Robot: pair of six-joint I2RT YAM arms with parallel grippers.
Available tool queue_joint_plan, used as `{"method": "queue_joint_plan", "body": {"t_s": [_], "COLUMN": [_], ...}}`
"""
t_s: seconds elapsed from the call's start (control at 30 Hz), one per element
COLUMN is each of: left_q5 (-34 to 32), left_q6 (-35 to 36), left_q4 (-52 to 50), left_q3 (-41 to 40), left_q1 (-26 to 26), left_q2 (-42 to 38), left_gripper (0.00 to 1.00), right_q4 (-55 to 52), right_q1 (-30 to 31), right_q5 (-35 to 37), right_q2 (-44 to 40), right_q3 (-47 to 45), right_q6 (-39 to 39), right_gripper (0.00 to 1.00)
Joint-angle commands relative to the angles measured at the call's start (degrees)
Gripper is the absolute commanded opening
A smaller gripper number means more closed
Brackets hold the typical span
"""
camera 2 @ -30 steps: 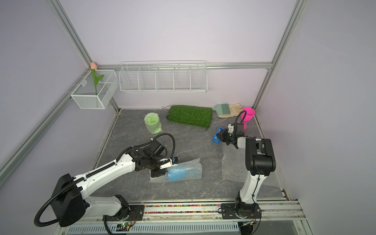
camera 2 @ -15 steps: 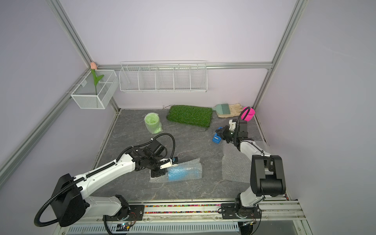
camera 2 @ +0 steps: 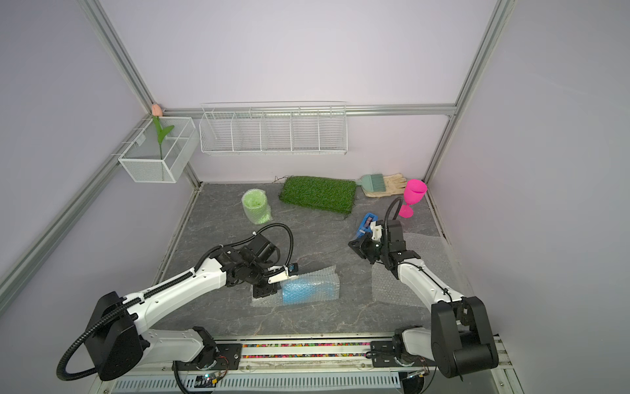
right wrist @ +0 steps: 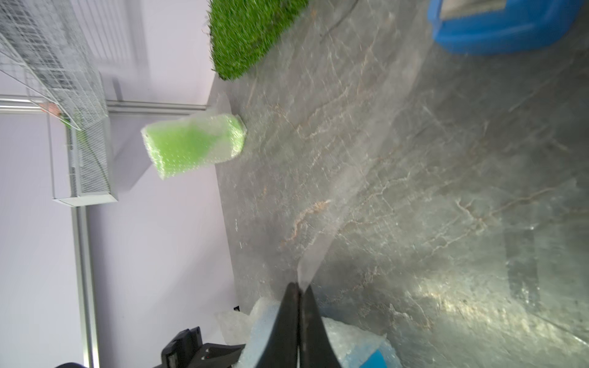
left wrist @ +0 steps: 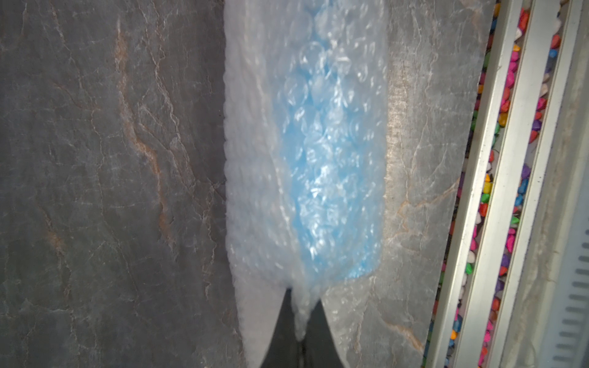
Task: Wrap wine glasses in bubble wrap
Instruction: Pull the tape from the tape cutter.
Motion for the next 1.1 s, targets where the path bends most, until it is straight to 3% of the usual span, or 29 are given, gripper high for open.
{"method": "queue_joint_plan", "body": {"t_s": [0.0,0.4,0.53,0.63,0.73,0.9,1.07], "left_q5": [1.7,1.76,1.61,1.39,1.36,1.23,1.23], "left_q6": [1.65,1.65,1.53,1.39,1.41,1.53,1.5], "left_q4": [-0.33,0.01,-0.06,0.19,0.33,0.5,0.55], "left_q3": [-0.61,-1.08,-1.28,-1.62,-1.67,-1.75,-1.89], "left_q1": [0.07,-0.02,0.04,0.03,0.0,0.07,0.02], "left_q2": [-1.3,-2.11,-2.5,-2.82,-2.91,-2.6,-2.8], "left_gripper": [0.02,0.02,0.02,0.02,0.02,0.02,0.02], "right_q4": [1.04,13.91,9.98,6.06,-0.97,-13.71,-11.51], "right_q1": [2.8,7.87,10.57,12.02,12.34,8.93,1.21], "right_q5": [1.8,3.52,6.97,8.28,8.7,9.79,6.24], "right_q2": [-0.47,11.76,9.97,5.17,-1.44,-8.64,-5.43], "right_q3": [-2.61,-9.56,-10.0,-11.0,-9.87,-3.39,0.08], "right_q6": [2.18,3.25,3.06,3.91,2.93,-3.25,-8.85], "right_gripper": [0.07,0.08,0.2,0.35,0.43,0.48,0.49]}}
